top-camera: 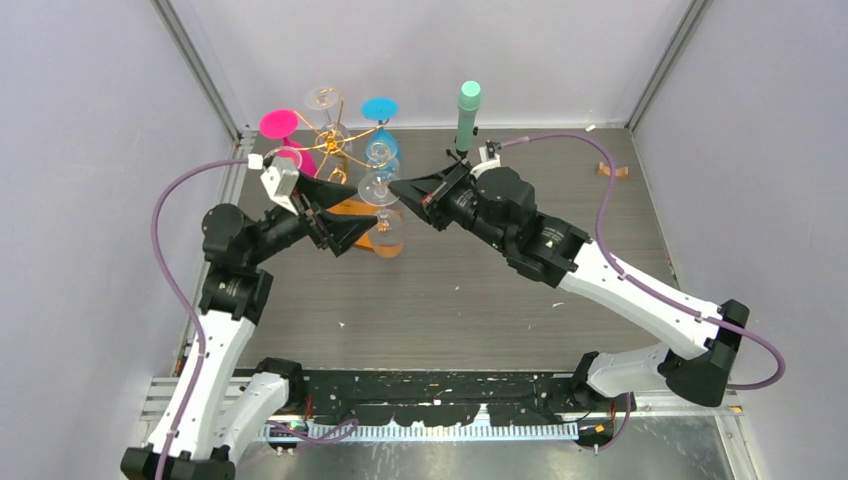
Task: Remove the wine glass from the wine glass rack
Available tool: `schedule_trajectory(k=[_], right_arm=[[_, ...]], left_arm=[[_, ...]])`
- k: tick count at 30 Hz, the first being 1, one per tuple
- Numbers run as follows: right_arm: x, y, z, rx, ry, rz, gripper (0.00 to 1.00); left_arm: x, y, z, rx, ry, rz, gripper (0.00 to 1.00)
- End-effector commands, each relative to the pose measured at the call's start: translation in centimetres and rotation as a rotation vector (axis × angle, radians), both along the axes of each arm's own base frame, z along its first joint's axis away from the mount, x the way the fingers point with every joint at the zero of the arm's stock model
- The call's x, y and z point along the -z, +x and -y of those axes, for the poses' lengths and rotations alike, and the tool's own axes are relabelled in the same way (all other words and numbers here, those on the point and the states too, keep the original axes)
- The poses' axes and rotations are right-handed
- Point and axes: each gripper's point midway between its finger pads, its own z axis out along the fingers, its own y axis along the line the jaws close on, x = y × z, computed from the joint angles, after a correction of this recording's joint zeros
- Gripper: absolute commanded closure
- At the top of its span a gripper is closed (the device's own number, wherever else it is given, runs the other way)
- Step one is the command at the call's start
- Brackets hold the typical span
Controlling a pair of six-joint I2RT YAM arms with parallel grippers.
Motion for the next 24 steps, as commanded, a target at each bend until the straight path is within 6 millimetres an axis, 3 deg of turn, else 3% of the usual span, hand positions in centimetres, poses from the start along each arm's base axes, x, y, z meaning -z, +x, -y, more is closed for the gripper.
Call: schedule_trajectory(k=[1, 14, 21, 24], right_arm=[[-5.0, -1.1, 2.0, 0.019, 0.117, 0.085, 1.0], [-5.5, -1.9, 1.3, -0.038, 0.166, 0.075, 1.0], [-6.8, -2.4, 0.5, -0.088, 0.249, 0.101, 1.0], [-6.7, -2.4, 0.4, -0.094, 0.251, 0.098, 1.0]], left_arm=[[-1.6, -0.9, 1.4, 0.133, -0.06, 0.06, 0.2], [-1.6, -2.2, 3.5, 0.329, -0.078, 0.083, 0.2], [-1.5, -1.2, 4.0, 0.325, -0.094, 0.051, 0.24], [-1.9, -1.2, 4.4, 0.341, -0.097, 0.051, 0.31]])
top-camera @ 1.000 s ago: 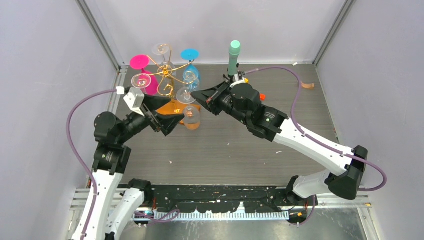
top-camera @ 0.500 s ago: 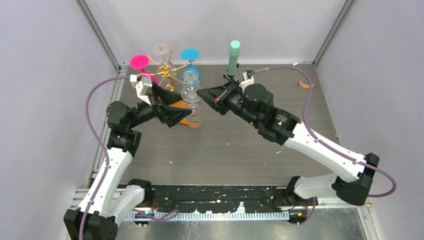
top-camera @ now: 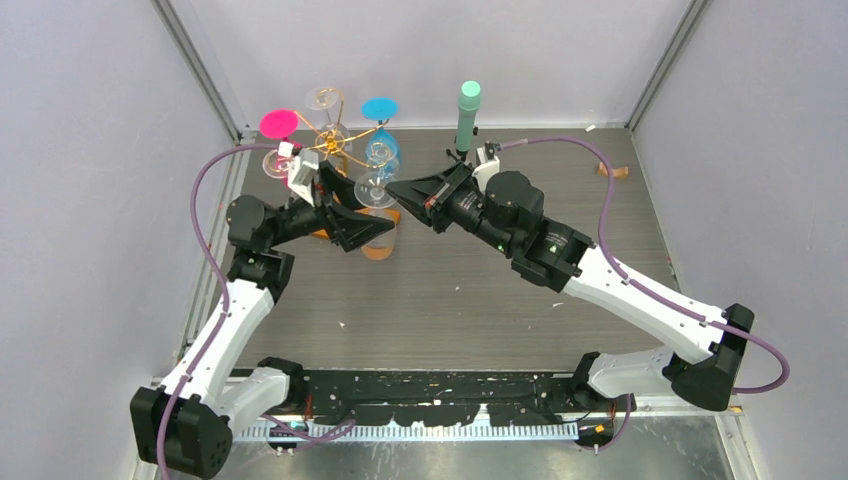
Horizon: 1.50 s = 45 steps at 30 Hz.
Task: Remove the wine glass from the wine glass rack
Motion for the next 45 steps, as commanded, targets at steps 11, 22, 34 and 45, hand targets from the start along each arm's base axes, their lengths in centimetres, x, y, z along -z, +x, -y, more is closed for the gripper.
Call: schedule_trajectory(k=[11, 22, 34, 45], right_arm=[[-4.8, -1.1, -0.2, -0.053, 0.161, 0.059, 1.0], [-4.1, -1.0, -0.4, -0.057, 0.142, 0.061, 0.6], [-0.1, -0.9, 3.5, 0.074, 0.006, 0.131, 0.25], [-0.1, -4.5, 2.3, -0.119, 0.004, 0.382, 0.15]], left_arm=[[-2.0, -1.8, 0.8, 0.135, 0.062, 0.108, 0.82], [-3.2, -1.0, 0.4, 0.046, 0.025, 0.118, 1.0], [-8.1, 0.7, -2.3, -0.269, -0.142, 0.09, 1.0], [-14.3, 2.2, -9.1, -0.619, -0.585, -0.186, 1.0]])
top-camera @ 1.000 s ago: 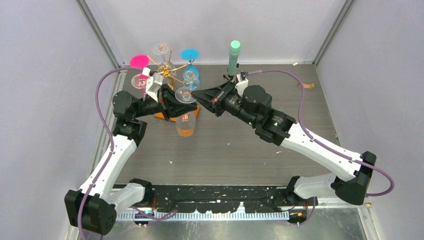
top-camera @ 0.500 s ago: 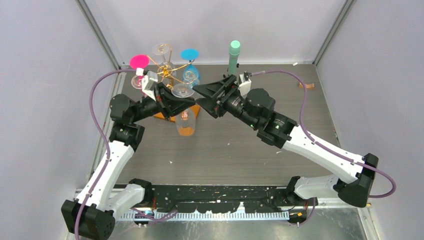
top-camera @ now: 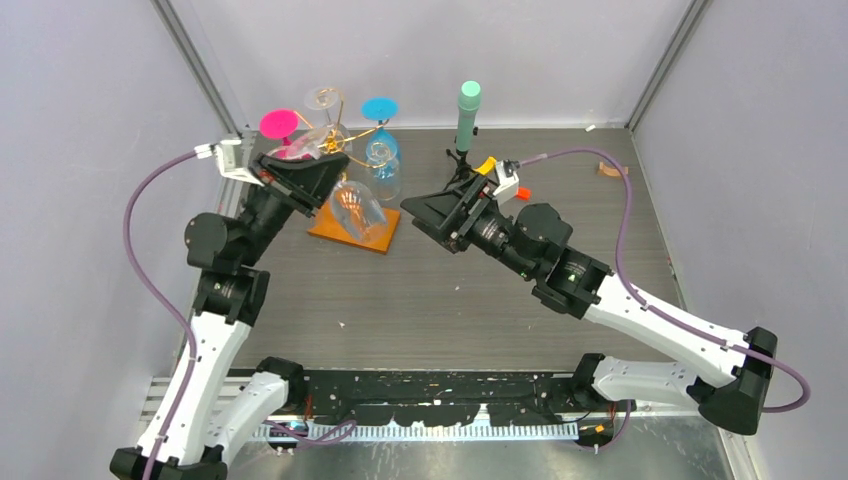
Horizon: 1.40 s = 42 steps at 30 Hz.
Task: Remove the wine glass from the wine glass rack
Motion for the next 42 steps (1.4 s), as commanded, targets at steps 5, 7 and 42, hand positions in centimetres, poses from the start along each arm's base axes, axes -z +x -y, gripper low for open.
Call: schedule_trajectory(k=[5, 7, 42], right_arm=[[-7.4, -5.0, -1.5, -0.263, 0.285, 0.312, 0.19], [-8.2, -5.9, -2.0, -0.317, 0.296, 0.339, 0.21], [-10.5, -3.5, -7.8, -0.362, 0.436, 0.176, 0.6]], left_arm=[[-5.3, -0.5, -6.8, -0.195, -0.549, -0.093, 1.0], [-5.3, -0.6, -7.9, -0.223, -0.619, -0.119, 1.0], [-3.2, -1.4, -8.2, -0.136, -0.765, -0.186, 1.0]])
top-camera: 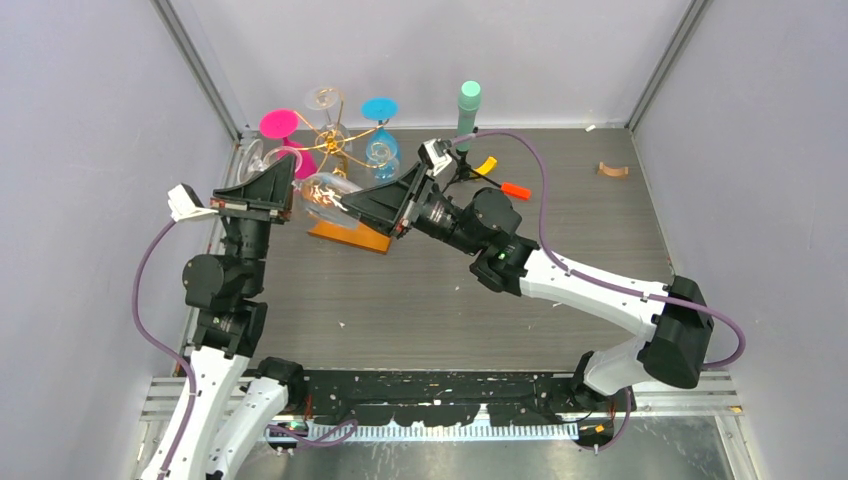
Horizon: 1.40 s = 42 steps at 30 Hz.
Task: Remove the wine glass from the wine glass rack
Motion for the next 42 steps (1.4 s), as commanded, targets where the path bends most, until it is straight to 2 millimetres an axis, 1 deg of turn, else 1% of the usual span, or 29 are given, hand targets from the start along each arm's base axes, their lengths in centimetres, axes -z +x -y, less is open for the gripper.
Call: schedule_trajectory(k=[1, 2, 5, 8, 10, 11, 12, 13, 15, 18, 21, 24, 30, 32, 35, 42], right_arm=[[-3.9, -0.4, 1.1, 0.002, 0.119, 0.004, 0.62], [-3.8, -0.3, 1.1, 0.006, 0.121, 0.001, 0.63], [-3.6, 0.0, 1.1, 0.018, 0.122, -0.022, 0.71], [-3.3, 0.3, 1.2, 0.029, 0.118, -0.039, 0.77], [-3.3, 0.4, 1.2, 0.032, 0.116, -0.042, 0.83], [-3.2, 0.5, 1.1, 0.035, 0.115, -0.044, 0.87], [-3.1, 0.5, 1.1, 0.035, 0.113, -0.045, 0.89], [-3.1, 0.5, 1.1, 0.037, 0.112, -0.046, 0.94], [-3.0, 0.6, 1.0, 0.04, 0.109, -0.049, 0.99], [-3.0, 0.7, 1.0, 0.049, 0.11, -0.043, 1.0], [-3.4, 0.8, 1.4, 0.068, 0.121, -0.028, 1.0], [-4.2, 0.6, 2.0, 0.091, 0.128, 0.003, 1.0], [-5.1, 0.3, 2.8, 0.103, 0.16, 0.032, 1.0], [-5.3, 0.3, 3.0, 0.107, 0.171, 0.034, 1.0], [-5.8, 0.3, 3.4, 0.107, 0.21, 0.03, 1.0], [-6.8, 0.3, 3.8, 0.085, 0.292, 0.01, 1.0]], left_arm=[[-3.0, -1.7, 0.0, 0.027, -0.036, 0.124, 1.0], [-3.1, -1.8, 0.0, 0.03, -0.035, 0.132, 1.0], [-3.3, -2.0, 0.1, 0.034, -0.032, 0.147, 1.0], [-3.5, -2.2, 0.2, 0.036, -0.023, 0.158, 1.0], [-3.7, -2.4, 0.2, 0.037, -0.014, 0.168, 1.0], [-3.6, -2.5, 0.2, 0.037, -0.013, 0.17, 1.0], [-3.6, -2.5, 0.2, 0.037, -0.011, 0.17, 0.98], [-3.7, -2.6, 0.2, 0.037, -0.01, 0.174, 0.94], [-3.7, -2.7, 0.2, 0.034, -0.006, 0.177, 0.86], [-3.9, -3.1, 0.2, 0.035, 0.0, 0.188, 0.67], [-4.0, -3.4, 0.2, 0.035, 0.01, 0.196, 0.52], [-3.9, -3.7, 0.2, 0.034, 0.015, 0.193, 0.46], [-3.4, -3.9, 0.1, 0.028, 0.029, 0.171, 0.27], [-3.1, -3.9, 0.1, 0.03, 0.033, 0.159, 0.22], [-2.5, -3.8, 0.2, 0.034, 0.041, 0.138, 0.18], [-1.4, -3.6, 0.3, 0.036, 0.051, 0.1, 0.12]])
